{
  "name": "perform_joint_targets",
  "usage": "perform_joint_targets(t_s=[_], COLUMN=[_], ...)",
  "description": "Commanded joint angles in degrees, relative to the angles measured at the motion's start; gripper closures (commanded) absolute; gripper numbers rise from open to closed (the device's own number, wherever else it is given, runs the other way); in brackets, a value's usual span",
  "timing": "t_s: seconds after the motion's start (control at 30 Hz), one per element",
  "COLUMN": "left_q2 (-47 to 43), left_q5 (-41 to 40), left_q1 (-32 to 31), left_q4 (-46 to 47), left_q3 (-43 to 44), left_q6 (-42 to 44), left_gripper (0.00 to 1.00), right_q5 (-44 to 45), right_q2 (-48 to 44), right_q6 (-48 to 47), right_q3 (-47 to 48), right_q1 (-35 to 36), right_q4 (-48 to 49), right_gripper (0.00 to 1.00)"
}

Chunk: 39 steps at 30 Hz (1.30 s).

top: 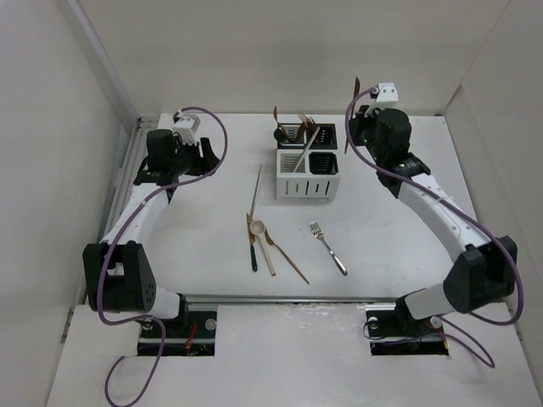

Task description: Sort the eating utensils into containers

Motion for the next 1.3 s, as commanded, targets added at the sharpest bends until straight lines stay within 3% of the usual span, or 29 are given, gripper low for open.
perform_joint_targets(t_s=[0.0, 0.27, 0.77, 0.8, 0.97, 1.1, 1.27], left_q2=[0.61, 3.51, 10.81, 10.81, 14.66, 19.59, 24.77], left_q5=[0.90, 0.37, 1.06, 1.07, 0.46, -1.21, -3.05], left_q1=[0.11, 0.11, -8.15, -8.76, -11.75, -13.94, -16.05], left_q4=[-1.24, -4.67, -10.29, -9.68, -9.15, -11.08, -12.04], left_q3=[4.47, 6.24, 8.52, 8.52, 9.05, 12.47, 15.63], left_q6=[1.94, 4.84, 11.00, 11.00, 11.00, 11.00, 11.52], left_gripper=[0.44, 0.45, 0.45, 0.45, 0.46, 0.59, 0.58], right_q5=[-5.54, -2.04, 2.80, 3.33, 2.80, 3.42, 7.45], right_q2=[4.42, 9.27, 9.36, 9.36, 6.91, 2.78, -2.50], right_q6=[-1.04, 3.36, 6.35, 6.35, 6.35, 6.35, 5.04], right_q3=[2.19, -4.83, -16.18, -16.18, -16.18, -16.18, -15.66], right_q1=[0.31, 4.09, 6.73, 6.73, 6.73, 6.73, 6.73], right_q4=[11.40, 25.28, 27.94, 27.94, 27.94, 27.94, 26.02], right_gripper=[1.00, 1.00, 0.99, 0.96, 0.45, 0.36, 0.29])
